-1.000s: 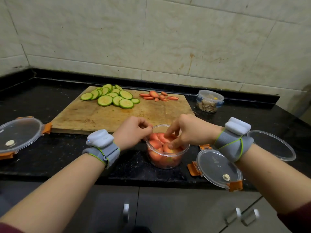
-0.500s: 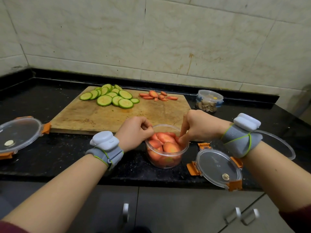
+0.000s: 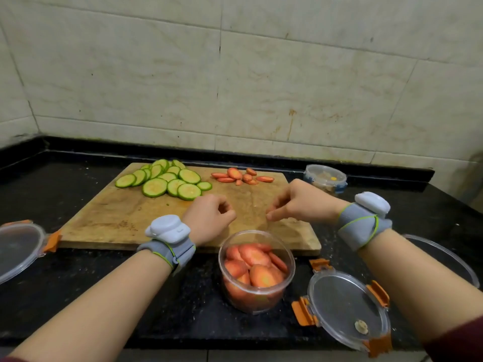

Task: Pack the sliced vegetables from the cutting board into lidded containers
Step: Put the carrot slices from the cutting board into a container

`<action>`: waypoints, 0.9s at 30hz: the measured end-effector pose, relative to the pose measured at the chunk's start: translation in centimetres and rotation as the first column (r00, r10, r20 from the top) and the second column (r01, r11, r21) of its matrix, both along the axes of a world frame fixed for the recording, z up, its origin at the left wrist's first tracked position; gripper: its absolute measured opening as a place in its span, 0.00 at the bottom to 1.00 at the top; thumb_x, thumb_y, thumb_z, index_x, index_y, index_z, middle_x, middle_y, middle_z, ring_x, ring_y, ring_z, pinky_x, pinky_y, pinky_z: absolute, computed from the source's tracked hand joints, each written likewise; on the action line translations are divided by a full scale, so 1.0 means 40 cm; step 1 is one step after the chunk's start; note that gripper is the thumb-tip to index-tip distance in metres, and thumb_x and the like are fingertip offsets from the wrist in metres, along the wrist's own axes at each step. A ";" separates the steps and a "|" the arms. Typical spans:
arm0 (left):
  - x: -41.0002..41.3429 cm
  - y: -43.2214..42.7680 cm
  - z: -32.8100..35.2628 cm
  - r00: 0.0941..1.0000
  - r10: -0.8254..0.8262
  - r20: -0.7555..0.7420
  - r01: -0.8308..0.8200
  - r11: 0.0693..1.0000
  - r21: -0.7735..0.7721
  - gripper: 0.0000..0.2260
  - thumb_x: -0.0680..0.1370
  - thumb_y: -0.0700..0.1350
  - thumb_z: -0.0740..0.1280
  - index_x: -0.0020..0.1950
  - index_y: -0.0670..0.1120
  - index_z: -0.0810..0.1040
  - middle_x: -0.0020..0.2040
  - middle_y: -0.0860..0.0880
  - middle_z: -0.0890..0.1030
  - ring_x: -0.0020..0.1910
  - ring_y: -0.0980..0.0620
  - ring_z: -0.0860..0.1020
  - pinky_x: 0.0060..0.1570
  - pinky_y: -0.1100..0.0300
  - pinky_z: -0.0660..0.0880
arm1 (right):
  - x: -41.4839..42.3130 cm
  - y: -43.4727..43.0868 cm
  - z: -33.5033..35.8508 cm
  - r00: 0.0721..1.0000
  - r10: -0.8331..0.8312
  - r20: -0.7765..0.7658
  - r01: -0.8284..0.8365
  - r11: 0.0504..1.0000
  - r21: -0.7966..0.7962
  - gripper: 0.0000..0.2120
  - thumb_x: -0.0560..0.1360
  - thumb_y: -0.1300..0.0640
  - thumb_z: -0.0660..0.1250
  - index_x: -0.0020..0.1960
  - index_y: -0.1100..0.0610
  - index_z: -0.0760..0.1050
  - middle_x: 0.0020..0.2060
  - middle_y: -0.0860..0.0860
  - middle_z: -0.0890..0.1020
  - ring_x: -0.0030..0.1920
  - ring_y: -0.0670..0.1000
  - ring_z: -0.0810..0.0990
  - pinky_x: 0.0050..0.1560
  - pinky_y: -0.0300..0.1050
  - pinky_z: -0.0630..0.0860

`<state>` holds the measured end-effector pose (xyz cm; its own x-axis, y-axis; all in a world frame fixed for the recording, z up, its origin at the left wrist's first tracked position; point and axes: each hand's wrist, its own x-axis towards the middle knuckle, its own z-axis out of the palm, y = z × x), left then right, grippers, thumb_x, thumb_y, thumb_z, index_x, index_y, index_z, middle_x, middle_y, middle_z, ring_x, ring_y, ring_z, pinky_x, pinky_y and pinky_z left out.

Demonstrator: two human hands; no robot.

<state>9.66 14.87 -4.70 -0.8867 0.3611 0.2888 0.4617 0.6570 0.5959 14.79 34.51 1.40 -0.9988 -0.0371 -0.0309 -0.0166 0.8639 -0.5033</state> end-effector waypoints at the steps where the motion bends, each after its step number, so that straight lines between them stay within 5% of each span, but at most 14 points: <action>1: -0.026 0.010 -0.003 1.000 0.016 -0.024 -0.016 1.000 -0.016 0.04 0.73 0.44 0.67 0.38 0.46 0.79 0.35 0.49 0.79 0.41 0.48 0.79 0.45 0.55 0.75 | -0.026 0.014 -0.009 1.000 -0.031 -0.006 0.031 1.000 -0.006 0.08 0.70 0.55 0.75 0.43 0.60 0.84 0.31 0.47 0.79 0.30 0.40 0.73 0.31 0.31 0.69; 7: -0.210 0.074 -0.044 0.988 0.054 -0.141 -0.083 0.975 -0.205 0.10 0.75 0.46 0.64 0.54 0.50 0.80 0.58 0.49 0.79 0.60 0.43 0.71 0.60 0.54 0.67 | -0.200 0.093 -0.076 0.978 -0.197 -0.063 0.202 0.975 0.096 0.10 0.75 0.55 0.66 0.53 0.57 0.82 0.50 0.52 0.83 0.53 0.51 0.80 0.55 0.42 0.74; 12: -0.359 0.124 -0.049 0.974 0.065 -0.217 -0.132 0.941 -0.310 0.15 0.79 0.50 0.59 0.65 0.51 0.74 0.65 0.51 0.74 0.65 0.43 0.63 0.64 0.52 0.64 | -0.334 0.133 -0.122 0.957 -0.281 -0.071 0.289 0.946 0.150 0.16 0.78 0.53 0.59 0.61 0.57 0.77 0.58 0.58 0.80 0.60 0.59 0.75 0.60 0.49 0.72; 18: -0.503 0.180 -0.051 0.963 0.212 -0.165 -0.261 0.885 -0.385 0.19 0.79 0.57 0.56 0.60 0.45 0.75 0.67 0.49 0.71 0.70 0.45 0.59 0.63 0.50 0.61 | -0.465 0.146 -0.168 0.947 -0.310 -0.080 0.319 0.894 0.315 0.20 0.82 0.48 0.52 0.68 0.57 0.69 0.69 0.56 0.67 0.69 0.60 0.62 0.65 0.56 0.64; 23: -0.529 0.206 -0.064 0.965 0.232 -0.121 -0.261 0.878 -0.401 0.18 0.75 0.59 0.61 0.54 0.47 0.79 0.63 0.50 0.74 0.71 0.46 0.58 0.61 0.48 0.60 | -0.493 0.149 -0.206 0.947 -0.290 -0.138 0.320 0.892 0.320 0.19 0.80 0.44 0.55 0.64 0.53 0.73 0.64 0.54 0.71 0.66 0.57 0.65 0.63 0.54 0.65; 27: -0.489 0.215 -0.033 0.955 0.229 -0.188 -0.260 0.952 -0.161 0.07 0.73 0.53 0.66 0.47 0.52 0.77 0.49 0.53 0.78 0.60 0.51 0.70 0.56 0.52 0.57 | -0.482 0.154 -0.195 0.906 -0.353 -0.234 0.362 0.932 -0.008 0.14 0.74 0.43 0.67 0.48 0.53 0.78 0.45 0.53 0.81 0.52 0.56 0.78 0.51 0.47 0.73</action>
<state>-9.90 23.47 -6.04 -0.8996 0.1994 0.3885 0.3550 0.8519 0.3850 -4.49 40.68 -6.41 -0.9249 0.3206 0.2043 0.1860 0.8504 -0.4922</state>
